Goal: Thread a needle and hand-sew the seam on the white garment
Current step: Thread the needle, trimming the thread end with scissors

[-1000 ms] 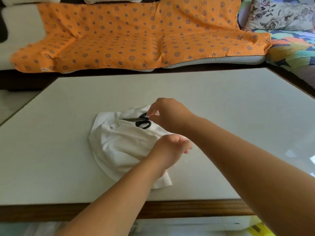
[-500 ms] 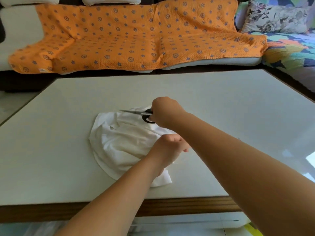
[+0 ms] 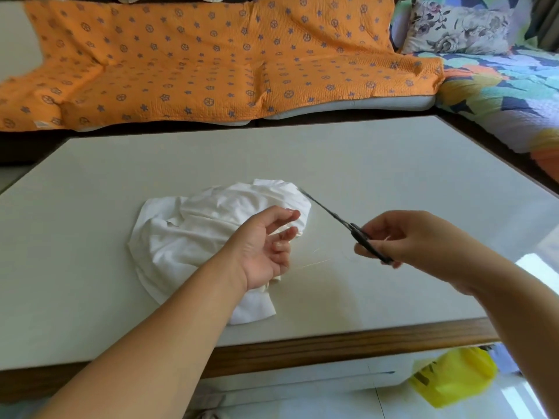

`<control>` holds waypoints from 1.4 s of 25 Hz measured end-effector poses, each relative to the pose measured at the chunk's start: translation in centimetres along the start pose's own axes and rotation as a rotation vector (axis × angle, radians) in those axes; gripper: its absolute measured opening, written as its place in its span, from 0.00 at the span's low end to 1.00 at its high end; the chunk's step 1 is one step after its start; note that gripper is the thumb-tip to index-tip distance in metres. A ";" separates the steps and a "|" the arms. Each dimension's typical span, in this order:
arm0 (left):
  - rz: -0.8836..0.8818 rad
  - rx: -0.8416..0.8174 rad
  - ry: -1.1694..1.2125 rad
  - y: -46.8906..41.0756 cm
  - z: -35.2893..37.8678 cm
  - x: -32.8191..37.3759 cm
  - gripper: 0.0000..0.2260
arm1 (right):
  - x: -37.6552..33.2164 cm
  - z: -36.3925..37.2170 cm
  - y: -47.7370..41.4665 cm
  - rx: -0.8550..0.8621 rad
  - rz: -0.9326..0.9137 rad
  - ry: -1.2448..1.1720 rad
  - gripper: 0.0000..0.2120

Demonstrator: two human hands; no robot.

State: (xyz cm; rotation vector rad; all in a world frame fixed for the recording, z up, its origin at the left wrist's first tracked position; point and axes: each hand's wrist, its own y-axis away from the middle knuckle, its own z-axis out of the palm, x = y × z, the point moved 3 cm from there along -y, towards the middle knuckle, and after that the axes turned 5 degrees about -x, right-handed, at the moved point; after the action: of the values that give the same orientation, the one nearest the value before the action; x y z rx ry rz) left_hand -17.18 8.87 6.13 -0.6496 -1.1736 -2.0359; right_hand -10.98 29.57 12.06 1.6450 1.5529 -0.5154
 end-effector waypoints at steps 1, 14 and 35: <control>-0.004 -0.007 0.013 0.1 0.1 0.1 0.03 | 0.5 -0.5 0.2 -0.013 0.017 0.023 0.08; -0.006 -0.049 -0.007 0.1 0.4 -0.2 0.03 | 1.3 0.8 -1.6 -0.070 0.021 0.071 0.04; -0.031 -0.016 0.001 -1.0 -0.4 -0.5 0.02 | 2.3 -0.8 -2.8 0.114 -0.024 -0.136 0.02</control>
State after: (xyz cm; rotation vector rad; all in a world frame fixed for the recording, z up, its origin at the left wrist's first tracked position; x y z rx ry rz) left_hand -17.59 9.02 5.05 -0.6414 -1.1744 -2.0732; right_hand -13.46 31.45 10.10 1.6421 1.4682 -0.7255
